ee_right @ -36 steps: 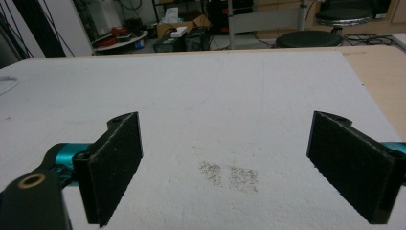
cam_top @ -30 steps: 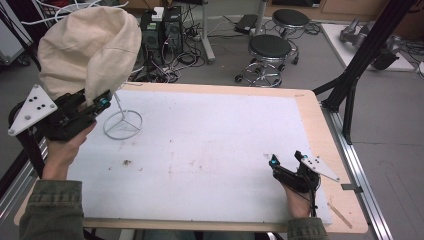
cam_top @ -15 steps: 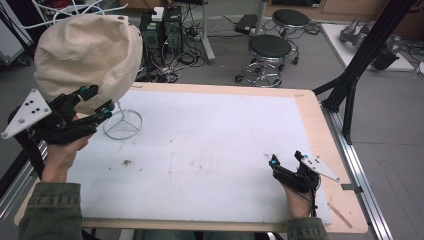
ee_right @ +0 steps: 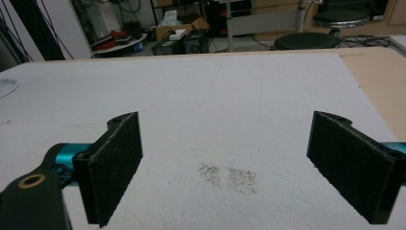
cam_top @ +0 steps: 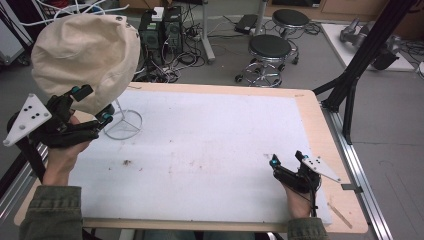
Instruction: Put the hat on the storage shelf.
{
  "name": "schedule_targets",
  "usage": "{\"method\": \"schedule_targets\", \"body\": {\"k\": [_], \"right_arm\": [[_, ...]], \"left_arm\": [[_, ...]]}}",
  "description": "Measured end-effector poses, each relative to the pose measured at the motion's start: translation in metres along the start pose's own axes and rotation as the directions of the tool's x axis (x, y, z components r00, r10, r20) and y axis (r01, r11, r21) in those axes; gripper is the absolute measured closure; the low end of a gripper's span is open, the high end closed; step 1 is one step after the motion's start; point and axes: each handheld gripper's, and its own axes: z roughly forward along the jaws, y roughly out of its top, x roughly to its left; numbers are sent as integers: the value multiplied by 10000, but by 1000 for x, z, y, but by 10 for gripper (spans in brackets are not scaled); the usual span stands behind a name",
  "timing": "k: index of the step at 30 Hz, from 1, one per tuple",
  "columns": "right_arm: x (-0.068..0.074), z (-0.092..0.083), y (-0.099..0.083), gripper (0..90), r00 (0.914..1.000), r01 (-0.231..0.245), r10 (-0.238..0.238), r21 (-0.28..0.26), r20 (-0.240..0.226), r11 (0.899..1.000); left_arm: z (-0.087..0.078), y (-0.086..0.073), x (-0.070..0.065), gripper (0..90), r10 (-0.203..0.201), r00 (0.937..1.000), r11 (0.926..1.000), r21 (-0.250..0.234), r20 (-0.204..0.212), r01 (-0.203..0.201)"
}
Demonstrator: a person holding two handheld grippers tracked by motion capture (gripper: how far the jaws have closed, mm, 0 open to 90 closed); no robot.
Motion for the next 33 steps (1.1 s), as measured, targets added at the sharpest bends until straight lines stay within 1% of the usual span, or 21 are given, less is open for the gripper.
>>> {"method": "schedule_targets", "body": {"k": [2, 5, 8, 9, 11, 13, 14, 16, 18, 20, 21, 24, 27, 30, 31, 33], "right_arm": [[0, 0, 0, 110, 10000, 19, -19, -15, -7, 10000], [0, 0, 0, 111, 10000, -13, 13, -17, -16, 10000], [-1, 0, 0, 111, 10000, 91, -91, -76, 10, 9999], [-1, 0, 0, 111, 10000, 20, -20, -58, 37, 10000], [-1, 0, 0, 111, 10000, -48, 48, -69, 34, 10000], [-2, 0, 1, 111, 10000, 6, -5, -111, 58, 9999], [-2, 0, 1, 111, 10000, -11, 12, -97, 58, 10000], [-2, 0, 1, 111, 10000, -16, 17, -97, 65, 10000], [-2, 0, 1, 111, 10000, -24, 25, -102, 74, 9999], [-2, -1, 1, 111, 9999, -114, 115, -93, 75, 9999], [-2, -1, 1, 111, 10000, -33, 34, -147, 58, 9999], [-3, -2, 1, 111, 10000, -59, 60, -163, 64, 9998], [-2, -2, 1, 111, 9999, -100, 101, -184, 69, 9998], [-2, -3, 1, 111, 9999, -49, 52, -234, 122, 9997], [-2, -4, 1, 111, 9998, -96, 100, -224, 143, 9997], [-2, -5, 2, 111, 9998, -71, 78, -318, 199, 9995]], "left_arm": [[-1, -1, -2, 207, 29, 9999, 9999, -99, -143, -31], [-4, -2, -4, 201, 207, 9987, 9997, -143, -468, -214], [-7, -1, -3, 200, 210, 9979, 9995, -239, -618, -225], [-8, -1, -3, 200, 178, 9977, 9994, -269, -660, -196], [-11, -1, -3, 198, 262, 9962, 9991, -314, -825, -289], [-13, -1, -4, 198, 273, 9947, 9989, -364, -988, -310], [-16, -1, -5, 198, 313, 9924, 9978, -536, -1192, -379], [-19, -1, -7, 200, 354, 9899, 9971, -616, -1375, -443], [-21, -1, -10, 199, 474, 9862, 9968, -566, -1585, -570], [-24, -2, -13, 198, 584, 9843, 9967, -456, -1668, -669], [-26, -2, -14, 196, 631, 9839, 9966, -413, -1672, -710], [-30, -3, -18, 193, 544, 9820, 9968, -478, -1807, -640], [-34, -5, -22, 186, 581, 9777, 9965, -464, -2020, -689], [-37, -8, -25, 183, 509, 9744, 9972, -426, -2190, -617], [-38, -10, -27, 183, 441, 9726, 9977, -401, -2283, -546], [-41, -14, -30, 182, 381, 9666, 9978, -426, -2535, -505]]}}
